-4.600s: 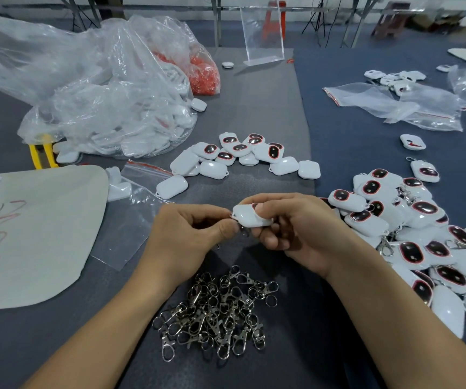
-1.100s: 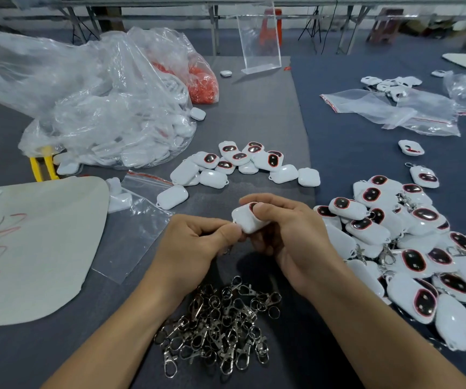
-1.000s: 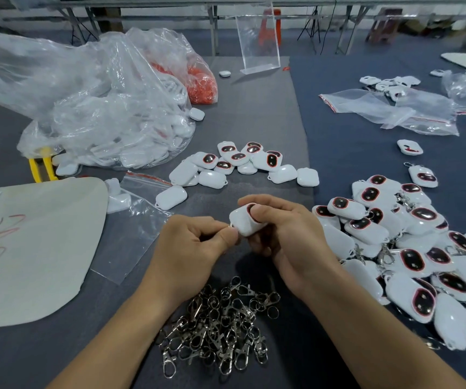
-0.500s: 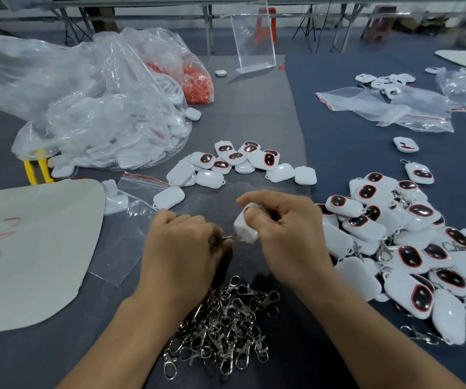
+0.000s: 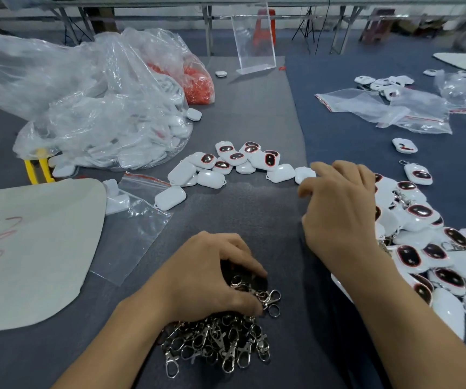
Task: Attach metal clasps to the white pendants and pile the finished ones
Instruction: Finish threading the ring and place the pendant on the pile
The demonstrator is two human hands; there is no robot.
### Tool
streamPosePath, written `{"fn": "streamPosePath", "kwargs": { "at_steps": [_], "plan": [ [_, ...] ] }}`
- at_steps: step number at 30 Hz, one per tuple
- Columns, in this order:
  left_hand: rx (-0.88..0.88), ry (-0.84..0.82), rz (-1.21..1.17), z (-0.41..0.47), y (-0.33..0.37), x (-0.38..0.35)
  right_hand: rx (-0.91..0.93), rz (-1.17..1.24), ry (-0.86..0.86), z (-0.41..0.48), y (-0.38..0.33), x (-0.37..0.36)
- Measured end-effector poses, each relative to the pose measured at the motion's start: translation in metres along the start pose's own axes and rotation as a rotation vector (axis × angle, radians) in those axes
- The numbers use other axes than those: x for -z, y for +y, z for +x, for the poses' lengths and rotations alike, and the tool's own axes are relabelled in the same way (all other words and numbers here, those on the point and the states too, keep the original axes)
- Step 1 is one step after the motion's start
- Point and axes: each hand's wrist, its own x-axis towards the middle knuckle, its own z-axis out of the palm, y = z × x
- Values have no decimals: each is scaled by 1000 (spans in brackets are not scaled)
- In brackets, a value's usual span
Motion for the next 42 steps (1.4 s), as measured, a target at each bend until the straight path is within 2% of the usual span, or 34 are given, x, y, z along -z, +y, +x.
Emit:
{"fn": "streamPosePath", "kwargs": {
  "at_steps": [3,6,8,10,13,16,18,21,29,33,36,38,40,41,42],
  "plan": [
    [16,38,-46,0,-1,0,94,36,23,0,-19,-8],
    [32,102,-91,0,-1,-5,202,164,-163,-2,-37,-27],
    [27,141,-81,-1,0,-9,187,282,-229,1,-39,-38],
    [27,193,-59,-2,0,-10,69,329,-197,9,-34,-45],
    [51,238,-39,-2,0,-11,-100,250,-171,18,-26,-52],
    [90,284,-26,-3,0,-11,-161,164,-176,20,-26,-53],
    [112,347,14,-4,-1,-11,-161,145,-121,21,-27,-50],
    [154,397,36,-6,-1,-7,-174,263,-56,18,-25,-41],
    [173,397,89,-4,-1,-8,-10,342,-82,-9,-27,-27],
    [269,545,180,-8,-1,-5,-19,599,-30,-21,-32,-26],
    [365,706,183,-8,1,-1,-135,895,-66,-35,-41,-27],
    [350,770,56,-7,0,-1,-347,1280,-174,-38,-50,-27],
    [280,746,-175,-5,-2,-2,-567,1716,-308,-37,-57,-24],
    [256,715,-273,-4,-4,-3,-592,1840,-358,-37,-57,-23],
    [243,673,-340,-3,-5,-4,-548,1867,-399,-37,-55,-23]
  ]
}}
